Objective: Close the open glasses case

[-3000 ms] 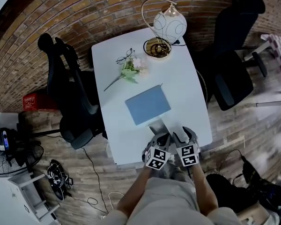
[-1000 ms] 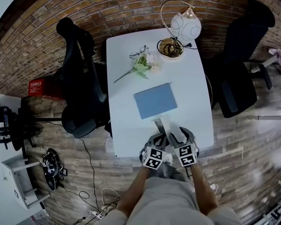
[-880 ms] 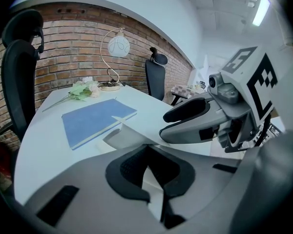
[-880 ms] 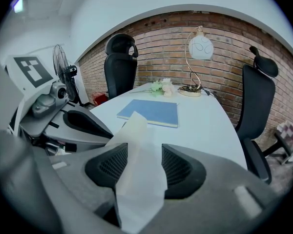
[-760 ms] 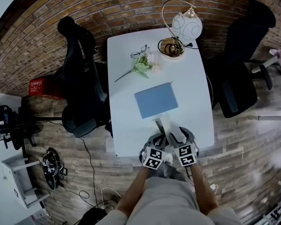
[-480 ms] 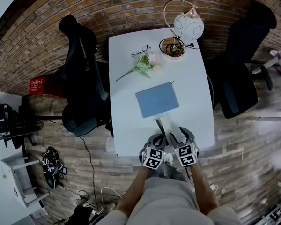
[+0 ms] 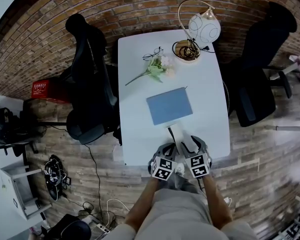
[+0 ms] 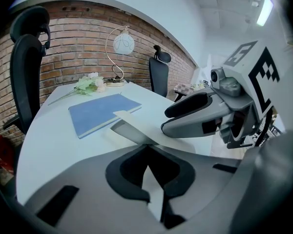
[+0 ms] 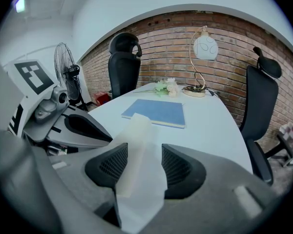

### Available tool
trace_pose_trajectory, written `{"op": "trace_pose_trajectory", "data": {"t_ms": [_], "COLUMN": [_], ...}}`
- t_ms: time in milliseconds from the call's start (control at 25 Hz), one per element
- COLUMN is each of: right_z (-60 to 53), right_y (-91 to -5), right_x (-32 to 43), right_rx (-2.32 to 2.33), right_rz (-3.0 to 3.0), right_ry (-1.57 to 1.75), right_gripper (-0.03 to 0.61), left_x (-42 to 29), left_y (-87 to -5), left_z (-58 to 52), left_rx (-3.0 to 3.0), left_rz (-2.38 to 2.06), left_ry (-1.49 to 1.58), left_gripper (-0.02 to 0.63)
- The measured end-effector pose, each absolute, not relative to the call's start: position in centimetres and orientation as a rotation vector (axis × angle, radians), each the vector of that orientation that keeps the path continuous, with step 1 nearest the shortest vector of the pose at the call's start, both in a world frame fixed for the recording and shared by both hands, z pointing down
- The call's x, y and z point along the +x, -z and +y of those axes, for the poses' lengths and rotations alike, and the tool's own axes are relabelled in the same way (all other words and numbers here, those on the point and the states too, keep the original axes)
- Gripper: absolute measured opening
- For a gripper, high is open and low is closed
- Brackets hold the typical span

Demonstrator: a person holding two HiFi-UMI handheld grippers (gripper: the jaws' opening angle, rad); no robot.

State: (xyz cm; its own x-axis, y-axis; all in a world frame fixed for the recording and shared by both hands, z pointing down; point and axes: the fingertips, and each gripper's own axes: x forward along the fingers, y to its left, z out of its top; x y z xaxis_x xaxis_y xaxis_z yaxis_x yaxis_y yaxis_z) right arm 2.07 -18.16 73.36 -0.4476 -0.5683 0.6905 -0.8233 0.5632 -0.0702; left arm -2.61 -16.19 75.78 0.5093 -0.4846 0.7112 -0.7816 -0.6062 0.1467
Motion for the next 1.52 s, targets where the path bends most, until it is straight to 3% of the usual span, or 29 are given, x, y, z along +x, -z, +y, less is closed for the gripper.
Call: {"op": "trace_pose_trajectory", "data": {"t_ms": [1520], "right_z": [-17.7], "right_y": [-74.1], "right_x": [0.2], "right_rx": [1.050], "right_rz": [-2.187], "right_ry": [-0.522], "right_gripper": [0.218], "left_x": [-4.4], "left_y": [-78.0], "left_z": [-15.5], "left_rx": [2.232], "left_rz": [-1.036], "left_ry": [-0.957], "left_gripper": [0.003]}}
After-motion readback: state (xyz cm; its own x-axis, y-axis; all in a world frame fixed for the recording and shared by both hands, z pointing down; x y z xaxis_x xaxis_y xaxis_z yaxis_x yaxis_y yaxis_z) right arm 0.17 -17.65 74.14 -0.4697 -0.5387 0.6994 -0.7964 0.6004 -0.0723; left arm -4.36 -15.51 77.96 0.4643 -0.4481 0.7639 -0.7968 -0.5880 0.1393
